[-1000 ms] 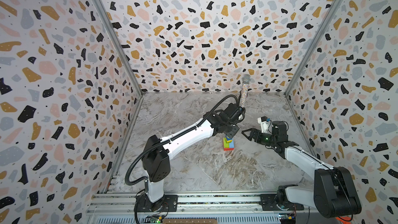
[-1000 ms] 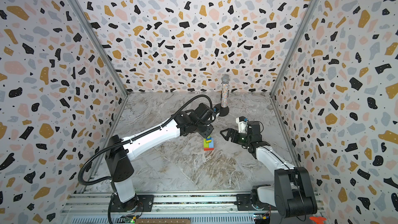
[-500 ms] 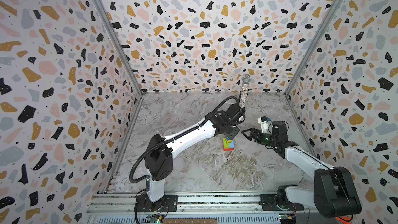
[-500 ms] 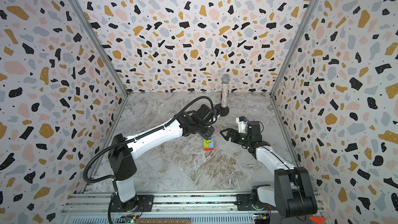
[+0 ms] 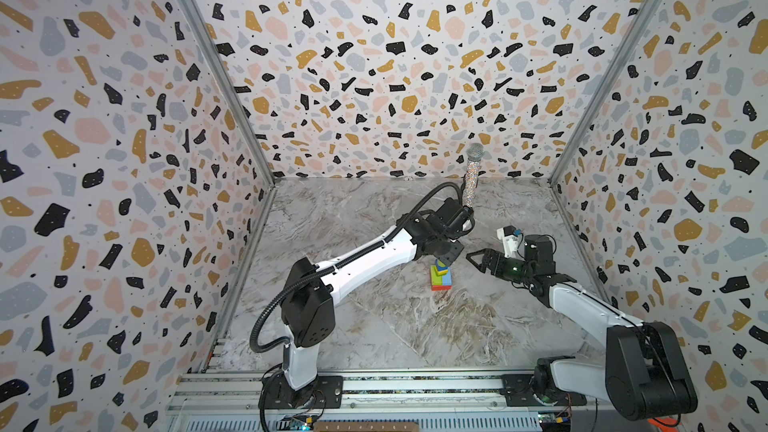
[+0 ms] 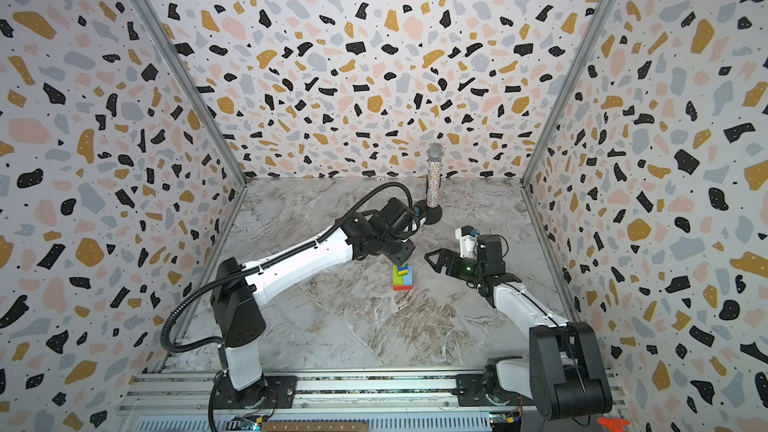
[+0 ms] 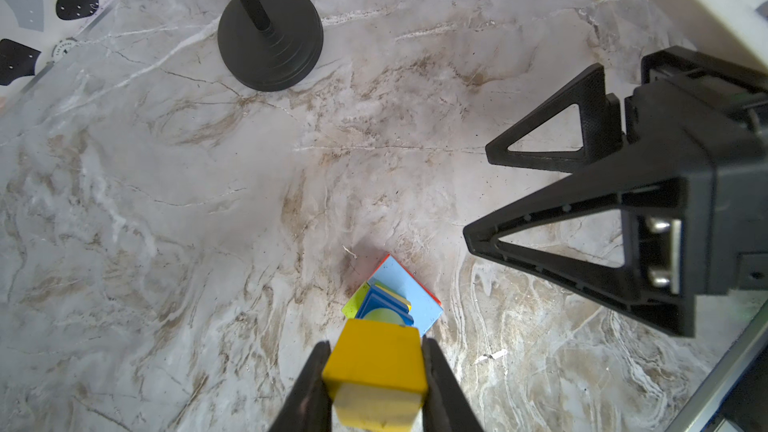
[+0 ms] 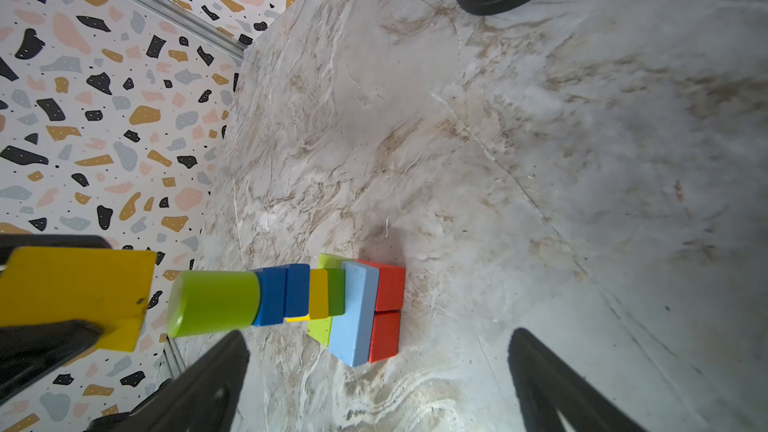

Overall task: Build the wood block tower
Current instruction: 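Lower the yellow wedge block with the left gripper onto the lime-green cylinder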

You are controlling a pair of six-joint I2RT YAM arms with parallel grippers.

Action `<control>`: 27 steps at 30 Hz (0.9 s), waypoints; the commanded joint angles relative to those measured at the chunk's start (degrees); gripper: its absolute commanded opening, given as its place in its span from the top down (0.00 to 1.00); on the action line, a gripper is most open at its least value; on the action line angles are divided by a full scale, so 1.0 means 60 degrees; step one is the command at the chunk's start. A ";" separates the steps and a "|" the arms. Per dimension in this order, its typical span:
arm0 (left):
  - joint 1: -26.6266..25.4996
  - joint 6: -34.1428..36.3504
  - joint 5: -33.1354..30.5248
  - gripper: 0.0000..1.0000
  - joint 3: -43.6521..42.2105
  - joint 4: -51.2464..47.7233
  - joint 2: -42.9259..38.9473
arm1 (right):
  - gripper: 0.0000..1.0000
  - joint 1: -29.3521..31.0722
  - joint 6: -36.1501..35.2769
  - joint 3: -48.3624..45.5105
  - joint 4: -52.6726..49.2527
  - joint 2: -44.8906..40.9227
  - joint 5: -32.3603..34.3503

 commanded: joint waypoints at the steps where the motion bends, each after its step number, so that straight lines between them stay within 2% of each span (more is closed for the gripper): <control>1: -0.0027 -0.0015 -0.0083 0.72 0.0324 -0.0055 0.0088 | 0.01 -0.0001 0.0007 -0.0025 0.0098 -0.0141 -0.0137; 18: -0.0034 -0.0073 -0.0216 0.72 0.0179 -0.0060 0.0075 | 0.01 -0.0008 0.0022 -0.0077 0.0141 -0.0154 -0.0158; 27: -0.0073 -0.0140 -0.0142 0.68 0.0205 -0.0036 0.0151 | 0.01 -0.0010 0.0022 -0.0091 0.0157 -0.0133 -0.0166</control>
